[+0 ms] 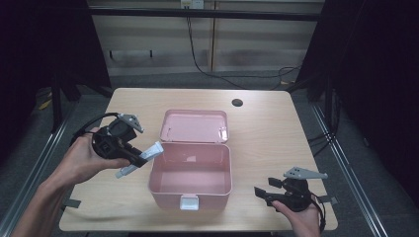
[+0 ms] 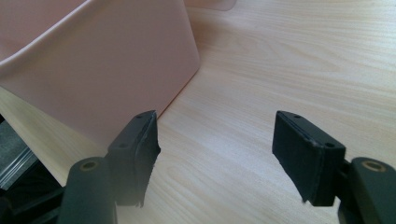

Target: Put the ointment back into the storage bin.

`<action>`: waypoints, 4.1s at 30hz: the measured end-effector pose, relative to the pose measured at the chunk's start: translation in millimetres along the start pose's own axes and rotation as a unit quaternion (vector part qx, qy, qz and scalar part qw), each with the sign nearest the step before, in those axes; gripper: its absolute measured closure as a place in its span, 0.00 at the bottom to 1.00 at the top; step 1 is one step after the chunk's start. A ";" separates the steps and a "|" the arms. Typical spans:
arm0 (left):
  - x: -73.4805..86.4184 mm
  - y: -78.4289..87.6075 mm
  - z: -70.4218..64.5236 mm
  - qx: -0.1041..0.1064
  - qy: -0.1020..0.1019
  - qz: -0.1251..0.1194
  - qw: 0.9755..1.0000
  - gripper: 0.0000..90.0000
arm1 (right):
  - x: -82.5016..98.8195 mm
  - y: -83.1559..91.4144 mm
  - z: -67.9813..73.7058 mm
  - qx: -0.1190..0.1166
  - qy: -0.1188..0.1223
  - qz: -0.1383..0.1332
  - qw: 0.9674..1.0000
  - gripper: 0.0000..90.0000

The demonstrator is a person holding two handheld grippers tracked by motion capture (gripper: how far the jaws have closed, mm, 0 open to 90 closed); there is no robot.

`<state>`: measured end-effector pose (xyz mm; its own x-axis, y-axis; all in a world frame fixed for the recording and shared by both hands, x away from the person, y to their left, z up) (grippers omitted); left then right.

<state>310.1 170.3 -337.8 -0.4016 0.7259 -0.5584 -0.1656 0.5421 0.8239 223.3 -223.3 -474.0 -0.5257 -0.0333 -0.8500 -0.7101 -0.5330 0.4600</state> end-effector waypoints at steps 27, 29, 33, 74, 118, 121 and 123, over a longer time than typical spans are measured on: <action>-29.1 -37.9 -23.1 0.046 -0.039 0.010 0.998 0.79 | 0.4 -0.8 1.4 -0.011 -0.003 0.007 1.000 0.28; -30.3 -38.9 -23.5 0.048 -0.037 0.008 0.998 0.79 | 0.0 -0.7 1.8 -0.008 0.000 0.007 1.000 0.28; -33.1 -40.5 -25.1 0.047 -0.044 0.011 0.998 0.79 | -2.0 0.2 1.7 -0.006 0.006 -0.003 1.000 0.26; -34.8 -102.2 -54.7 0.100 -0.115 0.072 0.986 0.79 | -2.6 0.2 0.9 -0.006 0.005 -0.003 1.000 0.20; -27.2 -151.4 -61.6 0.129 -0.123 0.116 0.977 0.79 | -1.6 0.2 0.4 -0.008 0.003 0.002 1.000 0.20; -25.7 -155.5 -61.7 0.127 -0.124 0.120 0.977 0.79 | -1.6 0.3 0.0 -0.007 0.003 0.002 1.000 0.20; -25.2 -157.0 -62.2 0.130 -0.125 0.123 0.976 0.79 | -1.6 0.3 -0.1 -0.008 0.002 0.002 1.000 0.20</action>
<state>290.2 40.6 -447.0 -0.1630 0.9103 -0.3805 0.1556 0.4045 0.9012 223.9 -223.5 -472.5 -0.5263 -0.0394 -0.8494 -0.7008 -0.5456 0.4595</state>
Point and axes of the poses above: each handheld gripper's, and its own axes: y roughly backward along the jaws, x roughly out of its underside, z roughly to its left, the point moved 5 cm from there along -y, roughly forward along the jaws, and after that the axes turned 11 degrees about -z, right-handed, at the moved point
